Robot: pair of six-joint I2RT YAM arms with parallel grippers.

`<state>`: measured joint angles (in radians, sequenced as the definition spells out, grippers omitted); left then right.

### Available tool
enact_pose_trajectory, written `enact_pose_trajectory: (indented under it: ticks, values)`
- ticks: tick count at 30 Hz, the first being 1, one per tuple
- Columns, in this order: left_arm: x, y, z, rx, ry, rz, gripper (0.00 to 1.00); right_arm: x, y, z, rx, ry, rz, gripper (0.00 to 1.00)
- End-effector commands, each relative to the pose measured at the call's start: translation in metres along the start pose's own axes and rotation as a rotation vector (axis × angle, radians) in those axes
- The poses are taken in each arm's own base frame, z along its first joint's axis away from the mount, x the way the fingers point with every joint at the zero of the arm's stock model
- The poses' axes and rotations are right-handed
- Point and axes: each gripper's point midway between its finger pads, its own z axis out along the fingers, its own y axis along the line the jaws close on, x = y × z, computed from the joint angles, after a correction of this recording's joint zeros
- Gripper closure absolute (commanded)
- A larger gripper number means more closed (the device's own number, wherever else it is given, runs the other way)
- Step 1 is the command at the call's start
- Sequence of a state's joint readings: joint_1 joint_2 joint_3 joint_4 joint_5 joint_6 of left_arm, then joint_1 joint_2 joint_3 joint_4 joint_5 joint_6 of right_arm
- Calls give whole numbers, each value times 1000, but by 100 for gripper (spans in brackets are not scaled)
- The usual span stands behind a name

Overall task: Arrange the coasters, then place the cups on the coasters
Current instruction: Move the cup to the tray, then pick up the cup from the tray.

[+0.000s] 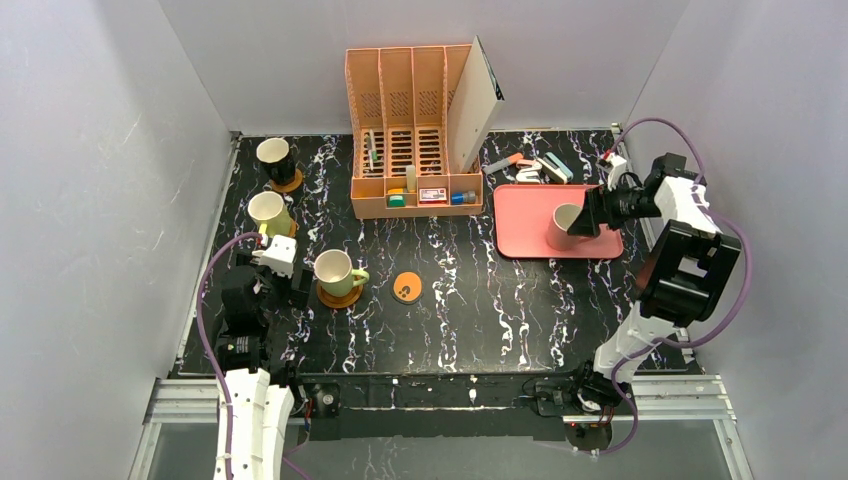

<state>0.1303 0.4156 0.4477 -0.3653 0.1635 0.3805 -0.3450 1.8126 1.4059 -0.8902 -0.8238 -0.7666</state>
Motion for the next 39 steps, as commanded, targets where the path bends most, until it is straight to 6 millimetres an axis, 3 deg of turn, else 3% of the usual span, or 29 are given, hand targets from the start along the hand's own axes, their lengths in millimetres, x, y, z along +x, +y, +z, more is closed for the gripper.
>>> enact_pose_trajectory:
  ticks: [1,8,12,20,27,35,39]
  values:
    - [-9,7,-3,-30,-16,-10,2,4,-8,-17,86,21,-154,2]
    - [-9,7,-3,-30,-17,-10,2,14,-8,-16,77,41,-196,3]
    - [-9,7,-3,-30,-19,-10,2,17,-17,-13,101,48,-192,10]
    - [-9,7,-3,-30,-19,-10,2,13,-24,-7,128,39,-193,49]
    - [-8,7,-3,-28,-15,-10,2,14,-20,-4,120,47,-216,57]
    - [-9,7,-3,-27,-16,-9,2,18,-11,5,92,70,-251,79]
    - [-8,6,-2,-23,-14,-9,2,22,-10,8,81,84,-248,81]
